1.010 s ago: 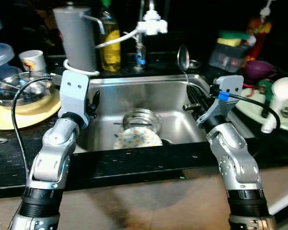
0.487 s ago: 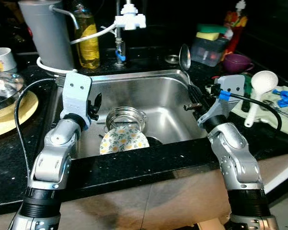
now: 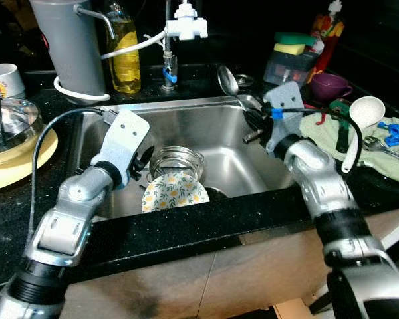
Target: Kitchen organization
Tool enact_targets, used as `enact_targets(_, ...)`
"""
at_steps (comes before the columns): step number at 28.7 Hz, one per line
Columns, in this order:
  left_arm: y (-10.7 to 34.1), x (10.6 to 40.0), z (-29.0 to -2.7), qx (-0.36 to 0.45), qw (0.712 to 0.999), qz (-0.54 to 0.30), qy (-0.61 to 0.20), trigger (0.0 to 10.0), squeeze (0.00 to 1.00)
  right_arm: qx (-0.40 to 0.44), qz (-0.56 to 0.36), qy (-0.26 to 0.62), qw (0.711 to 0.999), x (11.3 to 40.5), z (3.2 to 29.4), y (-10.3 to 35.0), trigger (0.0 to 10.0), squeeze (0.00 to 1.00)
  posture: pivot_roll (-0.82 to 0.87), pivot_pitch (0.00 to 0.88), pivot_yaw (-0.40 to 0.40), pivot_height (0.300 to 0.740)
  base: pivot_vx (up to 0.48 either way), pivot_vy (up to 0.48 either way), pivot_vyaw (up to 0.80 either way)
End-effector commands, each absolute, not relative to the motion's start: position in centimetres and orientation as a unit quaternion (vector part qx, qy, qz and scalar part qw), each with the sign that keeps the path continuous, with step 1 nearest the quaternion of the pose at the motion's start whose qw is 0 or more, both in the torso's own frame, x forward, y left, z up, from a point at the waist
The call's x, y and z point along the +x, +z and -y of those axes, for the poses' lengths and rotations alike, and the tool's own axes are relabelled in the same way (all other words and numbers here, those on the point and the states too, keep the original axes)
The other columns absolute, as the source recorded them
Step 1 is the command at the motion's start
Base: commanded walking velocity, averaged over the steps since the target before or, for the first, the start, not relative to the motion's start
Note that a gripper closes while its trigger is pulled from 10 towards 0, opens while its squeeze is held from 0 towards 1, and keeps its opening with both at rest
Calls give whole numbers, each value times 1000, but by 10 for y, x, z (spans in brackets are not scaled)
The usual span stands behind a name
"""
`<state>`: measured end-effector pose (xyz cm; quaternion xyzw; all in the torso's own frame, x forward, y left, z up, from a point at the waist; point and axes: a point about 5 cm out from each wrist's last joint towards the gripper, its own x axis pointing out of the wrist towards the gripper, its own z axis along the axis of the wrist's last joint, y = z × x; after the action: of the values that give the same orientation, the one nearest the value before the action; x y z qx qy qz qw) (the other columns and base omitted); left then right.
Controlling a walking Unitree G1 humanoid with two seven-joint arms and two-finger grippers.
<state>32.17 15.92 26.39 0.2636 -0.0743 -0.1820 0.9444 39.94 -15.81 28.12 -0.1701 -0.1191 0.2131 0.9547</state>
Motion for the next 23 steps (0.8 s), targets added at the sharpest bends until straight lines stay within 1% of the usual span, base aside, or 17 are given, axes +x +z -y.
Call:
enact_targets(1,262,316,-161,298,932,55,-201,10000,0,-202,95,231,947,403,158,276,10000,0,-31,133,-58,740,0,0,0)
enact_targets(3,261,307,-169,338,913,24,-225,10000,0,-248,51,270,929,409,150,268,10000,0,-20,137,-66,740,0,0,0)
enact_targets(4,260,305,-171,346,909,15,-230,10000,0,-259,39,281,923,409,147,265,10000,0,-20,137,-66,740,0,0,0)
enact_targets(6,260,305,-171,346,909,15,-230,10000,0,-259,39,281,923,409,147,265,10000,0,-20,137,-66,740,0,0,0)
enact_targets(7,260,298,-174,355,900,0,-254,10000,0,-307,10,304,902,411,139,255,10000,0,-6,146,-76,740,0,0,0)
enact_targets(8,262,294,-173,351,897,-3,-269,10000,0,-341,-5,316,886,412,135,248,10000,0,0,150,-80,740,0,0,0)
enact_targets(9,262,294,-173,351,897,-3,-269,10000,0,-341,-5,316,886,412,135,248,10000,0,0,150,-80,740,0,0,0)
enact_targets(11,265,289,-172,343,896,-4,-283,10000,0,-373,-18,329,867,412,129,240,10000,0,7,153,-83,740,0,0,0)
enact_targets(13,266,288,-171,335,897,-3,-288,10000,0,-371,-20,337,865,412,127,239,10000,0,10,155,-85,740,0,0,0)
enact_targets(16,270,284,-167,310,901,4,-303,10000,0,-372,-10,370,851,410,111,236,10000,0,18,161,-84,740,0,0,0)
enact_targets(18,271,283,-166,308,901,4,-306,10000,0,-375,-7,378,847,410,108,236,10000,0,20,161,-84,740,0,0,0)
enact_targets(20,271,282,-165,308,900,0,-309,10000,0,-388,-1,392,835,408,102,236,10000,0,23,160,-82,740,0,0,0)
enact_targets(21,271,282,-165,308,900,0,-309,10000,0,-388,-1,392,835,408,102,236,10000,0,23,160,-82,740,0,0,0)
enact_targets(23,270,282,-164,307,898,-4,-315,10000,0,-396,5,409,822,407,95,235,10000,0,25,157,-77,740,0,0,0)
